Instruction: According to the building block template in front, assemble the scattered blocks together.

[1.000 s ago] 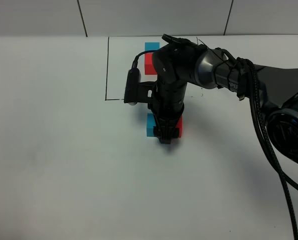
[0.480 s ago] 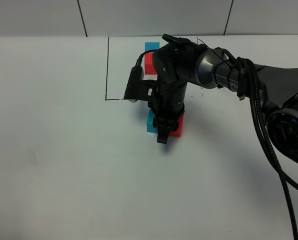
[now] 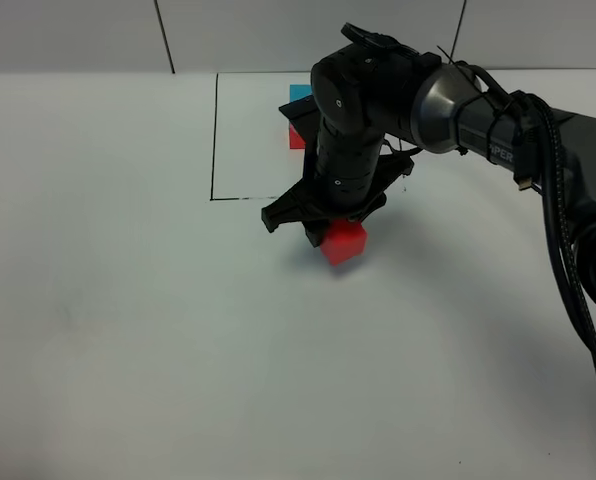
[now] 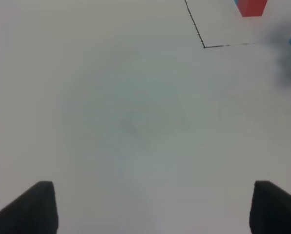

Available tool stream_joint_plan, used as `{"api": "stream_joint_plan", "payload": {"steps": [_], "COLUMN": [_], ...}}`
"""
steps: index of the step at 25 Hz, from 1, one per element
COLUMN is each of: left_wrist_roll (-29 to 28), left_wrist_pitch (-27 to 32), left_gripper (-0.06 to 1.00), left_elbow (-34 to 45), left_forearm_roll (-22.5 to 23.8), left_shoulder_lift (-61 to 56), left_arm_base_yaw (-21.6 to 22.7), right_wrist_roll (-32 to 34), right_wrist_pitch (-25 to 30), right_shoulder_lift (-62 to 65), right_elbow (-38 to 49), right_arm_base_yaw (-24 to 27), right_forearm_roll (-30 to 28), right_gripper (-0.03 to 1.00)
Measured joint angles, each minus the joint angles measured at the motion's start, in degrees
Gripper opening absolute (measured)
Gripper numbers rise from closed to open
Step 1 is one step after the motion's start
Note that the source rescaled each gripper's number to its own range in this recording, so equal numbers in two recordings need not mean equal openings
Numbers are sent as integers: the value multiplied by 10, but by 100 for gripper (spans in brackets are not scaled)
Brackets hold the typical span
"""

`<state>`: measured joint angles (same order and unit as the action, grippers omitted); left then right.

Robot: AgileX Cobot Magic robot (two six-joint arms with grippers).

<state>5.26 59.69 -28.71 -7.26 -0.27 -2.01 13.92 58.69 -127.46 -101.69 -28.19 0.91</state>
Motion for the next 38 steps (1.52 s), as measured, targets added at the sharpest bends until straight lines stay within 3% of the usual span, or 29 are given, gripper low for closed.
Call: {"api": "stream_joint_plan", "payload": {"steps": [4,8,20,28,30,32,38], "left_wrist_roll": [0,0,0,0,0,0,0], "left_wrist_pitch": [0,0,0,0,0,0,0], "left_gripper": [86,86,86,86,86,86,86], "left_elbow": [0,0,0,0,0,0,0], "left_forearm_roll": [0,0,0,0,0,0,0], "left_shoulder_lift": [0,0,0,0,0,0,0], "left_arm_base_yaw": [0,0,0,0,0,0,0], "right_wrist_roll": [112,166,211,216,217,210,165], "right_wrist_pitch": [-48,-75,-80,-79,-81,-83,-84], "right_shoulder_lift": [-1,-8,-39,-41,-41,-41,-41], "right_elbow": [22,28,30,30,30,30,30], "right_arm_base_yaw": [0,0,0,0,0,0,0], "right_forearm_roll": [32,35,-9,-9,-9,-9,-9], "right_gripper": [1,1,1,3,11,27,87]}}
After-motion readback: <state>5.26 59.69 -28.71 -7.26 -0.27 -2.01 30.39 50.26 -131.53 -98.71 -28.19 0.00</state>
